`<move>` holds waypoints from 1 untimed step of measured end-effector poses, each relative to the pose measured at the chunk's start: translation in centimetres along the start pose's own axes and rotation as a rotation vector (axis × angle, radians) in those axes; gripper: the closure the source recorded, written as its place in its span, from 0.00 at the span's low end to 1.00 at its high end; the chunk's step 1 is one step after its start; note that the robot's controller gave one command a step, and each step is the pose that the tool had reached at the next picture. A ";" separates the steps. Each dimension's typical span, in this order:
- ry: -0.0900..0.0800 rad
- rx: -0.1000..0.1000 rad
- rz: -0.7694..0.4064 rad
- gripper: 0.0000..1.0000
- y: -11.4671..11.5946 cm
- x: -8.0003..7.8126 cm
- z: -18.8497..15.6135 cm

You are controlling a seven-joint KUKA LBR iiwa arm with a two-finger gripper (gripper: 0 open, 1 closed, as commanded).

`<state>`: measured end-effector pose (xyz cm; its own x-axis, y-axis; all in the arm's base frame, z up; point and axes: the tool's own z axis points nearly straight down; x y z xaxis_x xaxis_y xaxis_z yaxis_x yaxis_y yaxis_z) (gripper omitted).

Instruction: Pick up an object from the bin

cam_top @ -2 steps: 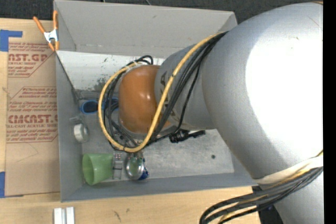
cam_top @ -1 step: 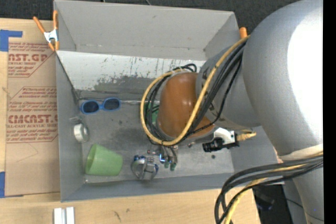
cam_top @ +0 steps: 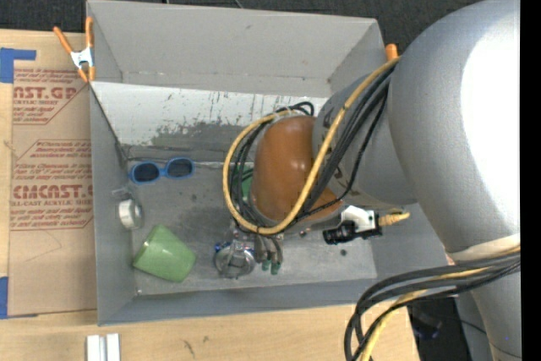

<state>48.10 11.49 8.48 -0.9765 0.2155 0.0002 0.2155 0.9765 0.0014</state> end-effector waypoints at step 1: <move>-0.007 -0.002 -0.011 1.00 0.0 -1.4 -10.1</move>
Offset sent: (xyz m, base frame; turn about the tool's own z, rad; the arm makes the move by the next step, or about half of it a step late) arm 0.0124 -0.0037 0.0980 -0.0103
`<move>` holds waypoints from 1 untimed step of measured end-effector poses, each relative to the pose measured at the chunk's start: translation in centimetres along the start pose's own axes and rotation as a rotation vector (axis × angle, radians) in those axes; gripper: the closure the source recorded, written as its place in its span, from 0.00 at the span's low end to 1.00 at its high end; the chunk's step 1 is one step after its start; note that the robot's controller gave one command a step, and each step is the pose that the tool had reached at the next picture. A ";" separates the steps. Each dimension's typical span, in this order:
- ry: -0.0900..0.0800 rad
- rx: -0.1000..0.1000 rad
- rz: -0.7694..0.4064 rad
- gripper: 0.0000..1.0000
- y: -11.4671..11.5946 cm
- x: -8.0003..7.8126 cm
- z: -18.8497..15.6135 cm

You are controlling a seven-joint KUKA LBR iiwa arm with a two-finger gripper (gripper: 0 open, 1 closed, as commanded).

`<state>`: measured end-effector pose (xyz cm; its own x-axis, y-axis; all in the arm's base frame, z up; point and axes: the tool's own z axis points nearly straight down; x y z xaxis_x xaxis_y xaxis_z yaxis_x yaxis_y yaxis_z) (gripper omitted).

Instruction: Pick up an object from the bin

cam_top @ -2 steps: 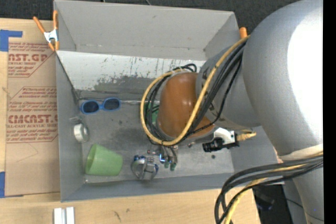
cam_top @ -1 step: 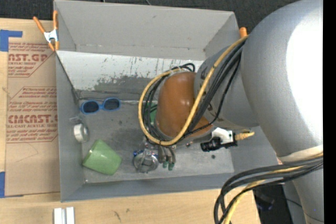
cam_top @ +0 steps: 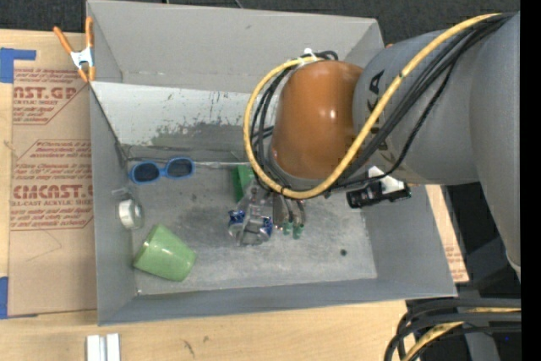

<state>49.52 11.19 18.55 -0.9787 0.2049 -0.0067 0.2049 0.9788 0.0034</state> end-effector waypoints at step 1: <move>0.000 0.000 -0.462 1.00 0.6 -0.5 -9.0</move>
Offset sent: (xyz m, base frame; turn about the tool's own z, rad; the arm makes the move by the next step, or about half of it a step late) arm 0.0041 0.0035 0.0881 -0.4609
